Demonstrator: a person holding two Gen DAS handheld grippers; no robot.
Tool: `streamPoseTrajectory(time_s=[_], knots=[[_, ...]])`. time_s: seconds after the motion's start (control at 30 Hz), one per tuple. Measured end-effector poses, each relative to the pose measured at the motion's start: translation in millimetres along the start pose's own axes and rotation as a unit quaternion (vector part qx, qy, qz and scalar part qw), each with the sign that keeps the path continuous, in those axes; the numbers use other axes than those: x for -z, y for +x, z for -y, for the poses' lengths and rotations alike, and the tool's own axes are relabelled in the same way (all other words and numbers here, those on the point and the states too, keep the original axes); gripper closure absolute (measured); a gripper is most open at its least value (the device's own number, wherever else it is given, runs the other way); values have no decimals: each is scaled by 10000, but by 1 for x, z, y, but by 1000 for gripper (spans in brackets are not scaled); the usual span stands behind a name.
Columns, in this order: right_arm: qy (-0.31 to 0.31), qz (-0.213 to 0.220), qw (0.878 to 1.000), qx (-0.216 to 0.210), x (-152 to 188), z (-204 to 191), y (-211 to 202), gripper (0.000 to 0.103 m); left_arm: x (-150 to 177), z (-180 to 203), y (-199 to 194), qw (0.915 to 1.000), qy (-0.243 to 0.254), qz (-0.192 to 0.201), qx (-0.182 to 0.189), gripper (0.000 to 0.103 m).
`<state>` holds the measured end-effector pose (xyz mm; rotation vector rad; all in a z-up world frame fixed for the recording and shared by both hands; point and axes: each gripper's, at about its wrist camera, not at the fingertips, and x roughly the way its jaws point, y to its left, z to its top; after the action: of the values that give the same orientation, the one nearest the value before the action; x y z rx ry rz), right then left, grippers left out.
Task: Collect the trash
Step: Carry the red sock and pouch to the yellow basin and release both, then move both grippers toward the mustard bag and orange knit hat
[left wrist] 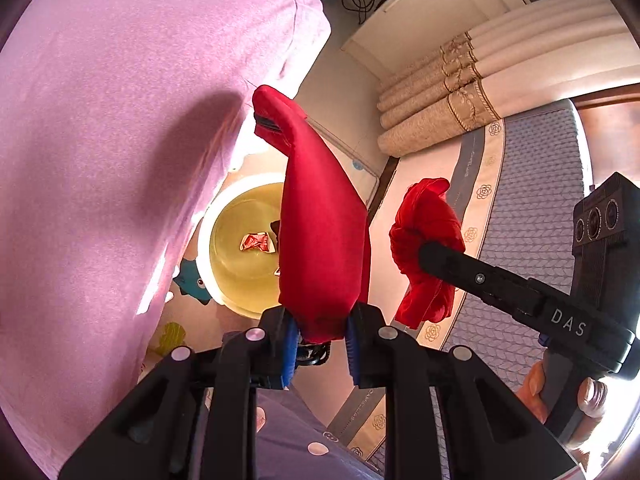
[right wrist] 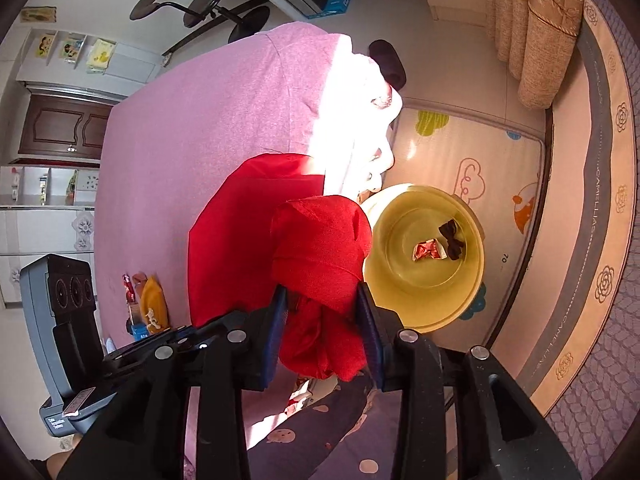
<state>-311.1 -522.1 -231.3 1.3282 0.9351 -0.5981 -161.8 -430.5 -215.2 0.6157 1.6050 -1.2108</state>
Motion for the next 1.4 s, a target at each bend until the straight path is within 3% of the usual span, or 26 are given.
streamPoseTrajectory(time_s=[0.03,0.13,0.17,0.4,0.7,0.93,1.2,1.4], knots=[[75,45,10000,7,1,5,-1,54,0,3,6,9999,91,-95,-67,71],[189,79,9998,4,1,17,-5,54,1,5,11,9995,193,-68,-256,36],[222,95,9997,-7,0,21,-7,54,1,4,10,9995,171,-15,-270,33],[145,34,9998,-159,-1,9,-4,54,4,-19,-4,9995,-153,61,-272,33],[-521,-242,9973,-447,0,-65,18,54,17,-79,-55,9935,-912,617,-302,33],[-1153,-576,9899,-584,17,-148,52,54,49,-154,-107,9795,-1679,1062,-337,33],[-1758,-929,9777,-671,57,-244,102,54,101,-253,-158,9564,-2498,1453,-427,31],[-1881,-1068,9745,-598,93,-295,143,51,132,-320,-183,9457,-2795,1590,-473,21]])
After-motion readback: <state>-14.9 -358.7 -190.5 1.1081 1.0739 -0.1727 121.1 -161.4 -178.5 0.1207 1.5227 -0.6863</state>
